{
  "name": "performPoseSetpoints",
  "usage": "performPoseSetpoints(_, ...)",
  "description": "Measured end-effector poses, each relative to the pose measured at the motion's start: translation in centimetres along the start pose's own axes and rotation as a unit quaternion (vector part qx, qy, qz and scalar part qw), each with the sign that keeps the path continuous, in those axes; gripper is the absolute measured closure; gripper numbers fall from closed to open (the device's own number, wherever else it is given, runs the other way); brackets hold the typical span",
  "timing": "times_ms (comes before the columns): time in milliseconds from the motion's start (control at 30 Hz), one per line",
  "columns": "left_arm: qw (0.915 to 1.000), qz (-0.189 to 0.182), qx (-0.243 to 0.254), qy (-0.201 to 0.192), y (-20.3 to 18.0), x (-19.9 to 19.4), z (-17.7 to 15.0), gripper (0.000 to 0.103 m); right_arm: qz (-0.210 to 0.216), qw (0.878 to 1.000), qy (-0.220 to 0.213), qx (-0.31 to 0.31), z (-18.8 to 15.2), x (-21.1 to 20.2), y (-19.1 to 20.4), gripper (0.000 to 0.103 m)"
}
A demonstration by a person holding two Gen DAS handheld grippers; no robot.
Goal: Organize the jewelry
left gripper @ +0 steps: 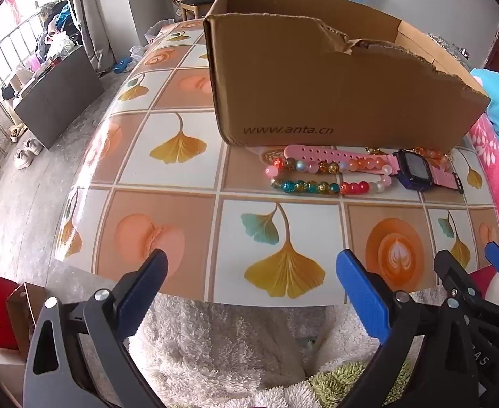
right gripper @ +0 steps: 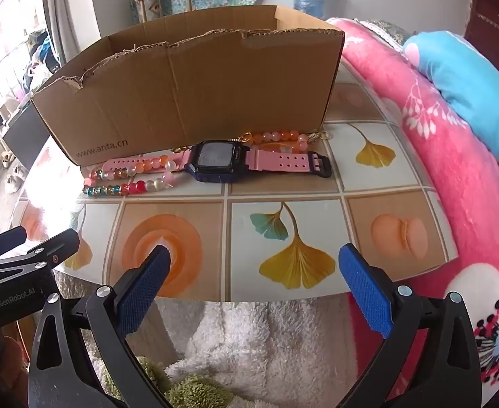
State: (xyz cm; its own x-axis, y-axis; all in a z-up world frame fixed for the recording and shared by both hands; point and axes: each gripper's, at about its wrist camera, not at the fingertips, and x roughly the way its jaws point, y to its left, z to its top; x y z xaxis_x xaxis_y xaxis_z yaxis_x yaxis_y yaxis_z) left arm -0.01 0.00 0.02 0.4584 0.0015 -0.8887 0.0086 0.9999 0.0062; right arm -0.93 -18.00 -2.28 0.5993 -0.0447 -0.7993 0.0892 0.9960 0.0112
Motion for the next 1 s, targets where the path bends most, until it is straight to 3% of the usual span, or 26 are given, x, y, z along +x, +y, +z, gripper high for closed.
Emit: performPoseSetpoints(1000, 1.0000, -0.004, -0.003, -0.004, -0.8, -1.0, 0.1, 0.006, -0.009, 1.000, 0.001, 0.001, 0.1, -0.4, 0.0, 0.007)
